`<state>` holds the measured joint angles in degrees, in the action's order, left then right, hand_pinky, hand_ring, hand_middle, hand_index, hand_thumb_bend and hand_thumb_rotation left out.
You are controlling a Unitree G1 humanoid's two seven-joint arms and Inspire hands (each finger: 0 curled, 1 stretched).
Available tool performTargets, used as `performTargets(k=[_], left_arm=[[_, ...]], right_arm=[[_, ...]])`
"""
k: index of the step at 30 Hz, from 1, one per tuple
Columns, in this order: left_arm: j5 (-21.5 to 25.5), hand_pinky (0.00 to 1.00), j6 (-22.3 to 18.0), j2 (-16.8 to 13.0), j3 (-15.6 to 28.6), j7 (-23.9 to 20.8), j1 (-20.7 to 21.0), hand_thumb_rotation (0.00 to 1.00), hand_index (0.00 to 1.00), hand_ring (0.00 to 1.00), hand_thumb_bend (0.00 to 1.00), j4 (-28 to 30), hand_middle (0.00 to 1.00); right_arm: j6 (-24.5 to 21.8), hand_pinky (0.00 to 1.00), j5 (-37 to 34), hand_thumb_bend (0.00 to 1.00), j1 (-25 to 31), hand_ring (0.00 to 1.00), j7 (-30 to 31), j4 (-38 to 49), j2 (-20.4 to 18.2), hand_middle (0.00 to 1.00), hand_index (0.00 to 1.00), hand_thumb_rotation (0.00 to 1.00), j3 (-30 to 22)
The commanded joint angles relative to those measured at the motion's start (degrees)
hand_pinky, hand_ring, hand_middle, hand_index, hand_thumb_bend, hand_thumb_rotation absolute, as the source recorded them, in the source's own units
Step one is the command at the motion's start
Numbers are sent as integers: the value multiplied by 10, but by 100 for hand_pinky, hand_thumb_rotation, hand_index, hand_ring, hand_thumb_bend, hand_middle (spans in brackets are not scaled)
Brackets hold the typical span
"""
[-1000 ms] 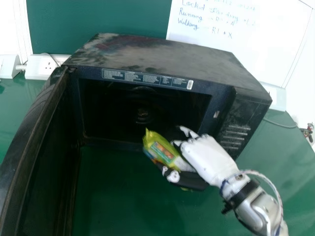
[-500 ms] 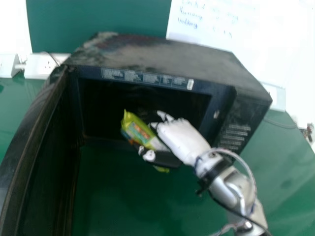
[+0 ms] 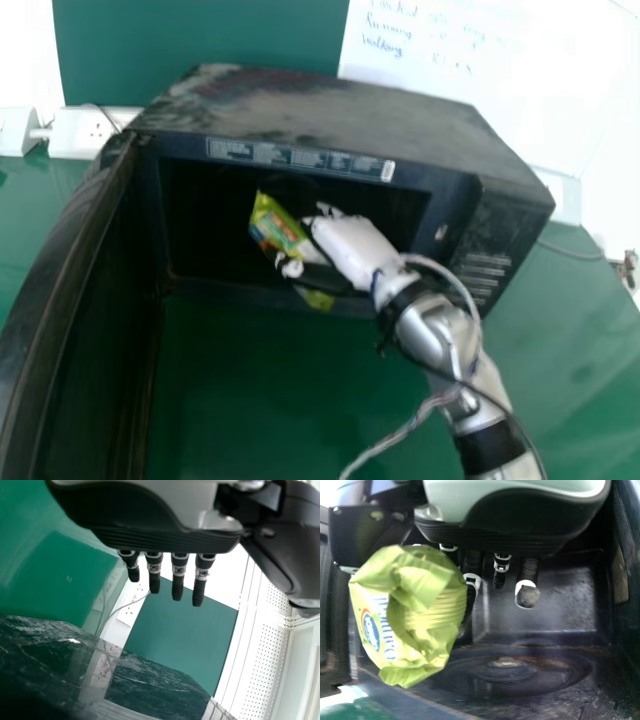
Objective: Put biscuit inside oven
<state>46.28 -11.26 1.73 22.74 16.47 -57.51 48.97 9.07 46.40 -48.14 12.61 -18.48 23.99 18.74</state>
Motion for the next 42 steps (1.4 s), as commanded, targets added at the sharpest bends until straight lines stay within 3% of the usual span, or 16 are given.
performTargets(k=[1,15,29,42], left_arm=[[1,86,0,0,-3,3,-4,100,88,83,86,1,88],[9,87,-11,3,-9,24,-12,100,87,88,85,-4,88],[15,90,-10,7,-8,30,-18,100,85,83,82,-4,87],[13,88,-15,9,-7,41,-17,100,85,85,89,-9,87]], right_arm=[[1,2,5,49,-29,0,-28,-31,-9,0,47,4,9],[0,2,1,49,-141,0,-104,-242,-43,0,47,4,38],[8,3,-10,49,-236,0,-207,-474,-90,0,47,4,68],[15,2,-38,49,-255,0,-226,-549,-100,0,47,4,72]])
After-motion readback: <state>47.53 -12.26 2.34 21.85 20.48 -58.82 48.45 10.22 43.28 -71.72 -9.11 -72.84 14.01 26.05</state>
